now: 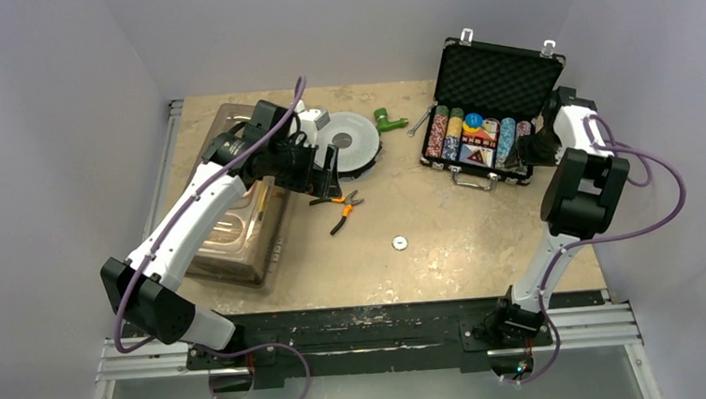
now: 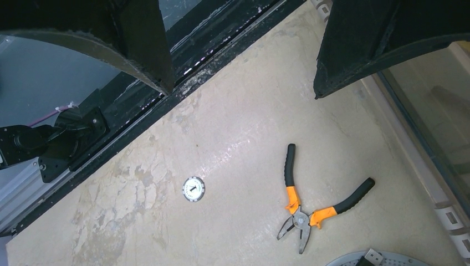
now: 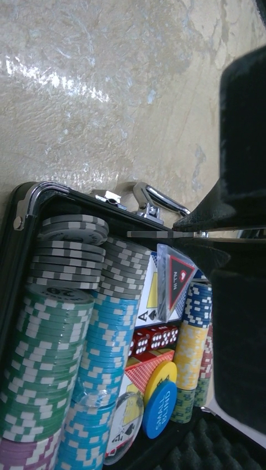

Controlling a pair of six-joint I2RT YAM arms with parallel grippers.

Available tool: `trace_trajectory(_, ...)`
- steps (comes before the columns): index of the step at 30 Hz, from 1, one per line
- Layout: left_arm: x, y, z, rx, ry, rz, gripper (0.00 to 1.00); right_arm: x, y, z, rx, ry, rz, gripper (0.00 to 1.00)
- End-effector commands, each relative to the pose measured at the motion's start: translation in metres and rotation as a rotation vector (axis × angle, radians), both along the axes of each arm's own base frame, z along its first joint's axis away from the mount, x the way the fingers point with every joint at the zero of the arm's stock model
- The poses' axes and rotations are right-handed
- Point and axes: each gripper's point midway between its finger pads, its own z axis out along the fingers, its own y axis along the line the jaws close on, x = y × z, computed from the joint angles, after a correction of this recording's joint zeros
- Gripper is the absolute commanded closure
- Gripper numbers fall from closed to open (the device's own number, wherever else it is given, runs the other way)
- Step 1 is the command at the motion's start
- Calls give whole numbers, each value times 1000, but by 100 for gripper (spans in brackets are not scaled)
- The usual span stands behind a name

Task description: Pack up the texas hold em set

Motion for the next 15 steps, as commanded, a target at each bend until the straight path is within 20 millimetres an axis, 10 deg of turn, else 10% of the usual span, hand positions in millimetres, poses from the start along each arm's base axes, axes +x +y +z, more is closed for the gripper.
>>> trace_trajectory(1,6,-1,12,-2,-48,-16,7,6,-8,-9,-5,5,-51,100)
trace_trajectory(15,8,1,11,9,-52,-14,7,26,-11,-9,-2,-43,-74,100)
